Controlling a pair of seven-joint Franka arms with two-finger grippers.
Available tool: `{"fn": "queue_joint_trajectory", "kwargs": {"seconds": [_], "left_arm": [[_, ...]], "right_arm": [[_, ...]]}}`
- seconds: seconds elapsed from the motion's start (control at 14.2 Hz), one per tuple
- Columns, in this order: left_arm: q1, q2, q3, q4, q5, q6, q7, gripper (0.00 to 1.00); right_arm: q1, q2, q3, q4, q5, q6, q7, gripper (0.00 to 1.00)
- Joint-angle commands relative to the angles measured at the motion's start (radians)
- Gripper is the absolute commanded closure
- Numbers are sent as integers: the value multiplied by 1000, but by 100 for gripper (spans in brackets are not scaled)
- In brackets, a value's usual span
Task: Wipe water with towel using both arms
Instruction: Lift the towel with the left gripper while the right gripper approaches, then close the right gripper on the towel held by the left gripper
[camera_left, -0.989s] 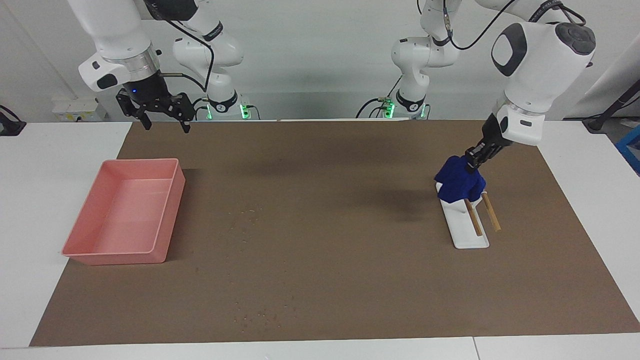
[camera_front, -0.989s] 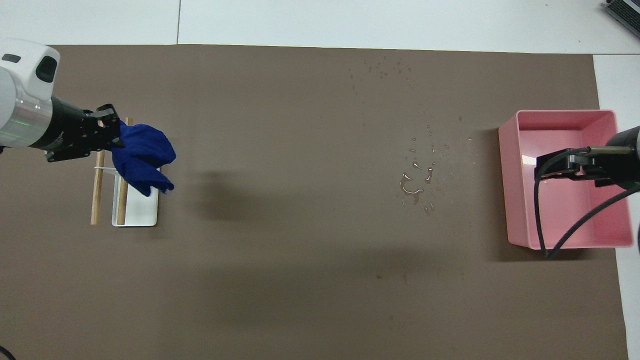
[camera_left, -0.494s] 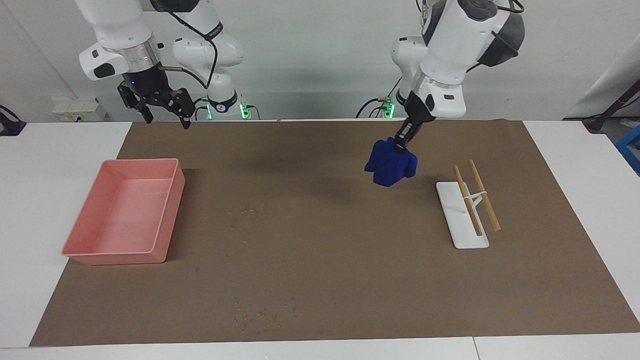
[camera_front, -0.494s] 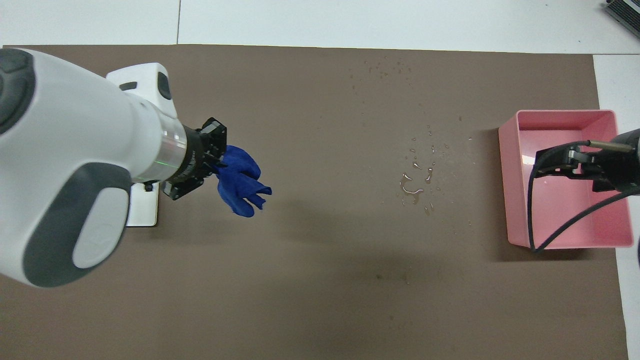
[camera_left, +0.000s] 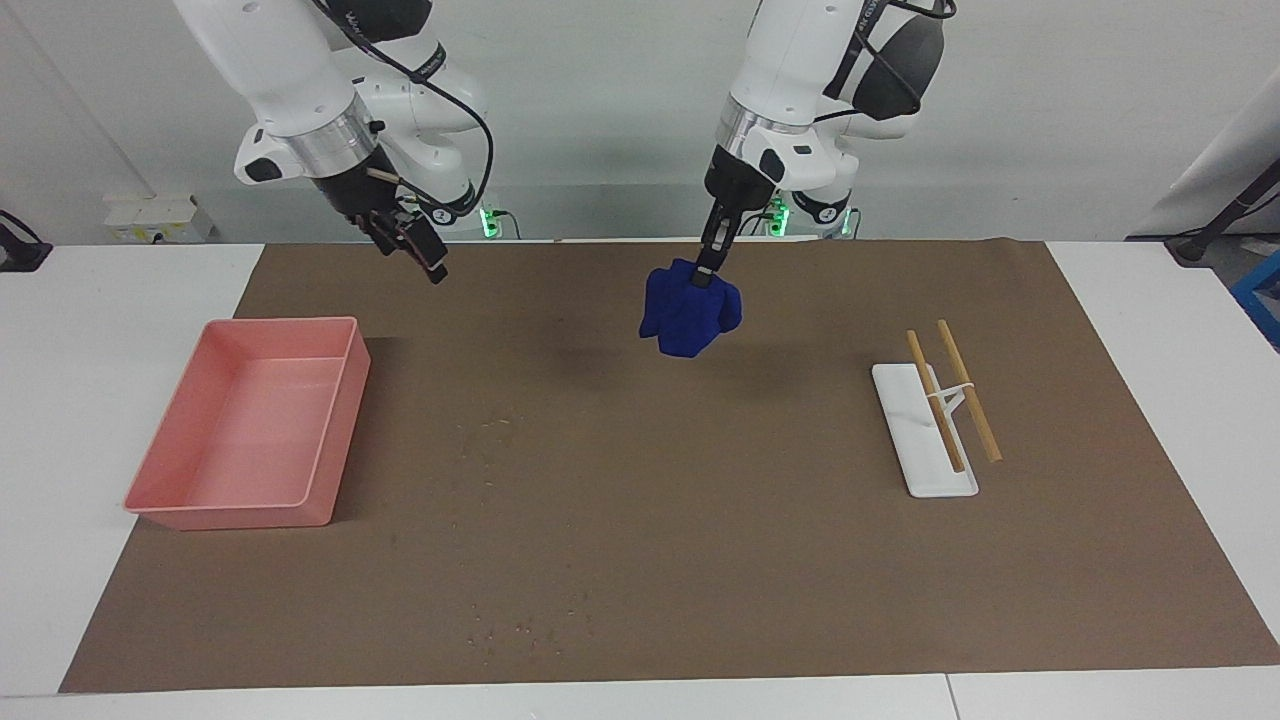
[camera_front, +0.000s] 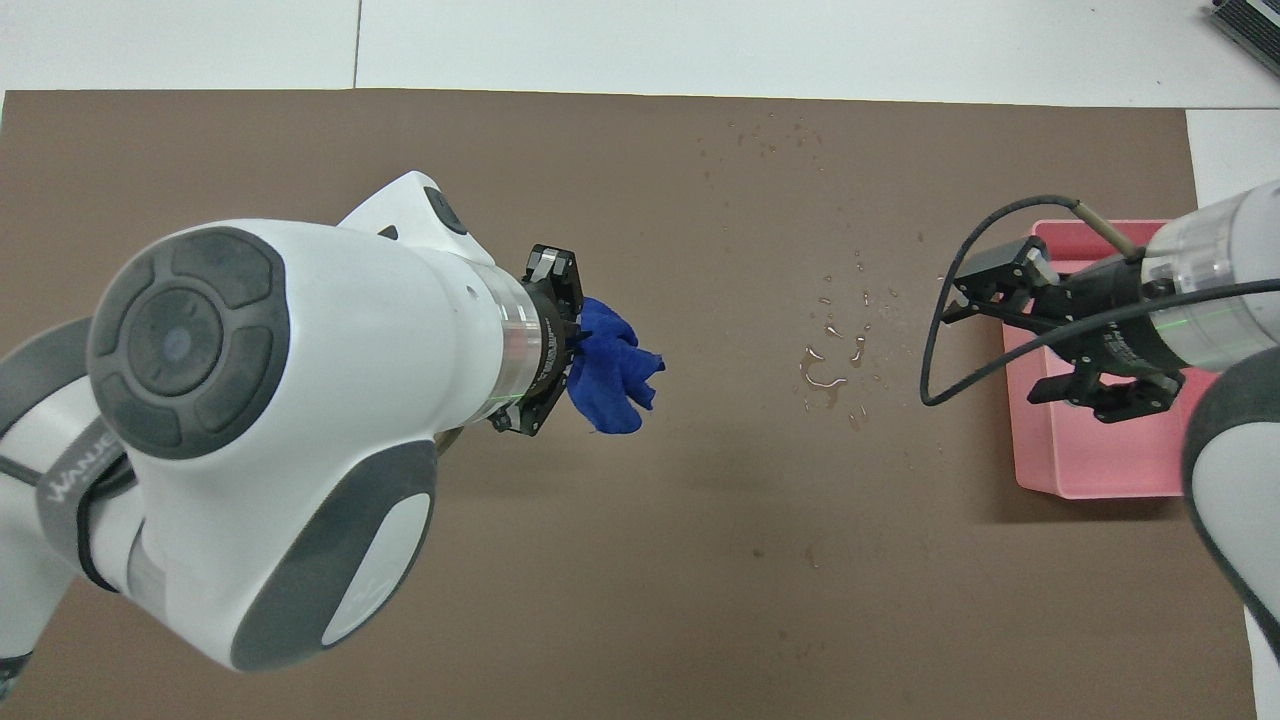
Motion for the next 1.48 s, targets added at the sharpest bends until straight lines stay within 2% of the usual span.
{"fn": "queue_joint_trajectory", "kwargs": {"seconds": [0.0,0.28,0.42,0.57,0.78,1.2,1.27,1.34,1.41], "left_arm": [[-39,1,11,-7,-58,100,-167,100],[-97,6,11,-21,-58,248,-425,100],[-106,7,11,-27,-60,294,-456,100],[-111,9,11,-27,-58,322,-514,100],[-131,9,11,-28,-58,333,-531,100],[-165,11,12,-28,-49,413,-605,100],[-166,11,11,-28,-49,420,-606,100],[-166,11,12,-28,-49,419,-608,100],[-166,11,11,-28,-48,419,-608,100]], "right_arm": [[14,20,2,-9,124,36,201,1],[36,54,2,-9,232,61,375,1],[36,80,2,-8,309,120,418,1],[37,85,2,-8,332,168,444,1],[82,86,2,-15,337,202,531,1],[112,74,2,-55,375,246,577,2],[114,72,2,-60,375,246,588,6],[114,72,2,-60,378,246,591,25],[112,74,2,-57,398,248,597,55]]}}
